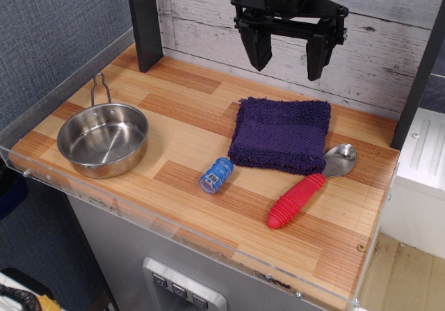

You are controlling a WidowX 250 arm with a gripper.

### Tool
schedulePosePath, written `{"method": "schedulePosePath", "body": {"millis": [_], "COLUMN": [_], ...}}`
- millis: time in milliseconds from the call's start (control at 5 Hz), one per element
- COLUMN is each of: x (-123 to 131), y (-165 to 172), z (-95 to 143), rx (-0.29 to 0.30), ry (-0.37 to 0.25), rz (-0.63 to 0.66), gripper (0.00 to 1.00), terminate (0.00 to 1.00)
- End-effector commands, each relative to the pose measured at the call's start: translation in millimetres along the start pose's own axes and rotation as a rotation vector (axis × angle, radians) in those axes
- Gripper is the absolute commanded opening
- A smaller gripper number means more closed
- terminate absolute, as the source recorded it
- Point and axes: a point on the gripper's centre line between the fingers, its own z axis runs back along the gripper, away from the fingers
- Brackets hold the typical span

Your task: Put the spoon on the left side of the purple cloth

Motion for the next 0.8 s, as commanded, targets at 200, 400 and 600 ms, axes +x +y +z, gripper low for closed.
{"method": "schedulePosePath", "body": {"millis": [200, 400, 600], "x": [-19.7, -46.5, -67.0], "y": [-12.6, -22.5, -32.2], "z": [-5.6, -15.3, -21.8], "rx": [0.008, 0.015, 0.017], "ry": [0.002, 0.005, 0.006], "rz": [-0.056, -0.127, -0.194], "gripper": [1.00, 1.00, 1.00], "terminate": [0.00, 0.00, 0.00]}}
